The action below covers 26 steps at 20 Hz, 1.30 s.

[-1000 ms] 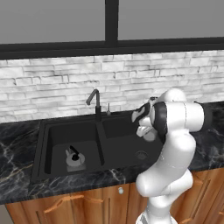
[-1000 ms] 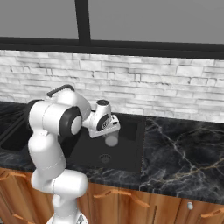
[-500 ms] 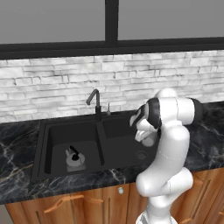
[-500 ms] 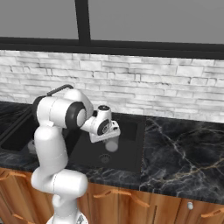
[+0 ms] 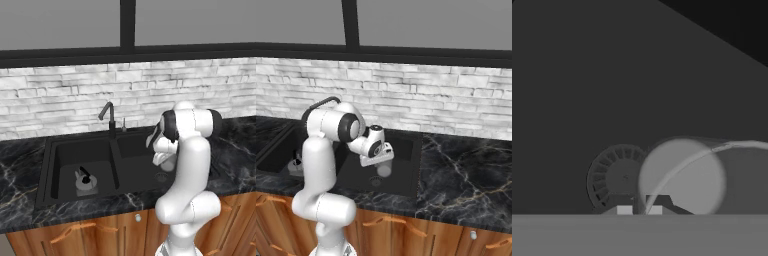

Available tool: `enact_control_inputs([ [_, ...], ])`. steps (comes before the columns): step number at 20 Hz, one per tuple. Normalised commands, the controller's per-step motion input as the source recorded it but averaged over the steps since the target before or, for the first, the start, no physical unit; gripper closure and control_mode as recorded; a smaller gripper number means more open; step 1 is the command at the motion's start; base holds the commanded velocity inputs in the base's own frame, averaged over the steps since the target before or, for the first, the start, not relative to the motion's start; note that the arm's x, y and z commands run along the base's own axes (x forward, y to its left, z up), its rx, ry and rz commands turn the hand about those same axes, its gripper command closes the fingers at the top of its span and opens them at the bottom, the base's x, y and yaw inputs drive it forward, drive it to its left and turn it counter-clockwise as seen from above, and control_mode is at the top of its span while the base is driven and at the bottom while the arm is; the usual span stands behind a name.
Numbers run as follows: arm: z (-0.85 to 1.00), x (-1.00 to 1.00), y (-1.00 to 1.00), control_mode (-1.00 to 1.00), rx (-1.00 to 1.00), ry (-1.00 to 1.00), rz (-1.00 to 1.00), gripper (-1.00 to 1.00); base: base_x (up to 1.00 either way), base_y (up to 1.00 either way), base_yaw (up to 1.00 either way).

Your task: Place the kettle in the left basin and the glass cup in the right basin of the sink.

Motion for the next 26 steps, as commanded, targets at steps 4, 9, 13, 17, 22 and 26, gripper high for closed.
enact_control_inputs([
  [4, -0.31, 0.21, -0.06, -1.0, -0.01, 0.02, 0.0, 1.0, 0.0, 0.0, 0.0],
  [9, -0.29, 0.2, -0.09, -1.0, -0.03, 0.0, 0.0, 1.0, 0.0, 0.0, 0.0],
  [13, -0.27, 0.2, -0.09, -1.0, -0.04, 0.0, 0.0, 1.0, 0.0, 0.0, 0.0],
  [17, -0.27, 0.21, -0.07, -1.0, -0.04, 0.0, 0.0, 1.0, 0.0, 0.0, 0.0],
  [22, -0.32, 0.1, -0.06, -1.0, -0.03, 0.0, 0.0, -1.0, 0.0, 0.0, 0.0],
  [26, -0.26, 0.0, -0.06, -1.0, -0.02, 0.0, 0.0, -1.0, 0.0, 0.0, 0.0],
])
